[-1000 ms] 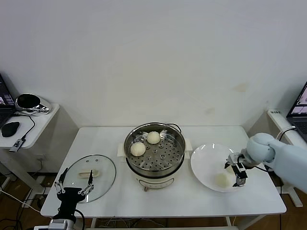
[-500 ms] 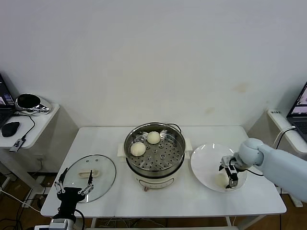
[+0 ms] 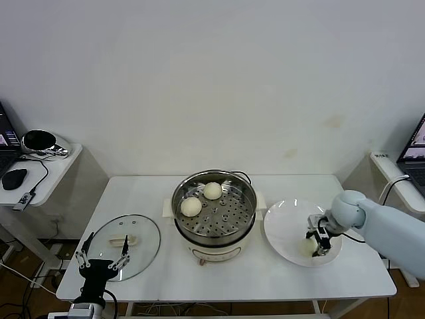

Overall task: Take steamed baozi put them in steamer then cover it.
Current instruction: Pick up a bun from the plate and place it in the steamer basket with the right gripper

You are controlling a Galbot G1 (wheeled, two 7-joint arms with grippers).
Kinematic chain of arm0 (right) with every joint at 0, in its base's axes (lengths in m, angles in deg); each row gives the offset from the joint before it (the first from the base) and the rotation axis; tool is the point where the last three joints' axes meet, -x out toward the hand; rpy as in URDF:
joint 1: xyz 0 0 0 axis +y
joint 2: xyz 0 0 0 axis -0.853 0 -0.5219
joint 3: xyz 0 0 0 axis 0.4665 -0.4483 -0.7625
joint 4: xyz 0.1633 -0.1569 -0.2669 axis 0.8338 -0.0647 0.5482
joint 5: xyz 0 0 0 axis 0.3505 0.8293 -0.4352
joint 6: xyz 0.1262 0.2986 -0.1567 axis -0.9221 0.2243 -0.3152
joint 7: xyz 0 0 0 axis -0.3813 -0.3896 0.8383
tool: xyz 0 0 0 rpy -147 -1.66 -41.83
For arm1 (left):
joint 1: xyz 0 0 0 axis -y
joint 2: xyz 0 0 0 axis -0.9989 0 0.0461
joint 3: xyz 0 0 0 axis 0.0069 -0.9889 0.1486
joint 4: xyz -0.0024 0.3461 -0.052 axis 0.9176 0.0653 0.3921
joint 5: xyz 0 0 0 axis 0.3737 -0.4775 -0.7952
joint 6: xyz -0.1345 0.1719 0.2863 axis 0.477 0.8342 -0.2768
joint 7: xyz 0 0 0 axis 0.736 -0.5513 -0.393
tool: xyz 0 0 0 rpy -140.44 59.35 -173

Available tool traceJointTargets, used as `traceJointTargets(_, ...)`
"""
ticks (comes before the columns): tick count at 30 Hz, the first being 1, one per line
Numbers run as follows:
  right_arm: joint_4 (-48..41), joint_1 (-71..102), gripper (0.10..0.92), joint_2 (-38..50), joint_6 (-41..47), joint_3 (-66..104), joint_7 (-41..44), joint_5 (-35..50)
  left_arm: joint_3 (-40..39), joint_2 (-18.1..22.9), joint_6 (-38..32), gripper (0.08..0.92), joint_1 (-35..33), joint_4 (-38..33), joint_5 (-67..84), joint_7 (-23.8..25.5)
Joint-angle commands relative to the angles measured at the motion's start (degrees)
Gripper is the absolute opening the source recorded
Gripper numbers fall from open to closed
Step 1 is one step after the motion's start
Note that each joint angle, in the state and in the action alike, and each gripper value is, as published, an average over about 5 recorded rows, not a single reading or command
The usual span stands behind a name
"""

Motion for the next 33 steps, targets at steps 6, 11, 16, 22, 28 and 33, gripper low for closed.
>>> traceJointTargets(6, 1.2, -22.5, 0.604, 1.8, -1.6, -4.8, 3.5, 9.0, -0.4, -0.2, 0.0, 0.823, 0.4, -0.2, 0.1, 0.0)
traceJointTargets(11, 0.6, -36.9, 0.61, -1.8, -3.1, -11.8, 4.4, 14.8, -0.6, -0.5, 0.0, 0.823, 0.6, -0.4, 0.2, 0.0)
traceJointTargets(16, 2.7, -44.2, 0.611, -8.3, -5.1, -17.6, 2.4, 19.1, -0.6, -1.1, 0.0, 0.823, 0.7, -0.7, 0.5, 0.0)
traceJointTargets(22, 5.6, -44.5, 0.614, -18.3, -8.9, -21.8, -0.9, 22.5, -0.3, -1.4, 0.0, 0.823, 1.1, -0.6, 0.8, 0.0)
traceJointTargets(28, 1.8, -40.2, 0.619, -28.7, -17.0, -23.3, -2.0, 20.5, 0.1, -1.1, 0.1, 0.823, 1.2, -0.5, 0.8, 0.0)
traceJointTargets(33, -2.4, -38.1, 0.619, -36.0, -23.4, -26.4, -1.4, 17.7, 0.7, -0.8, 0.1, 0.823, 1.1, -0.7, 0.9, 0.0)
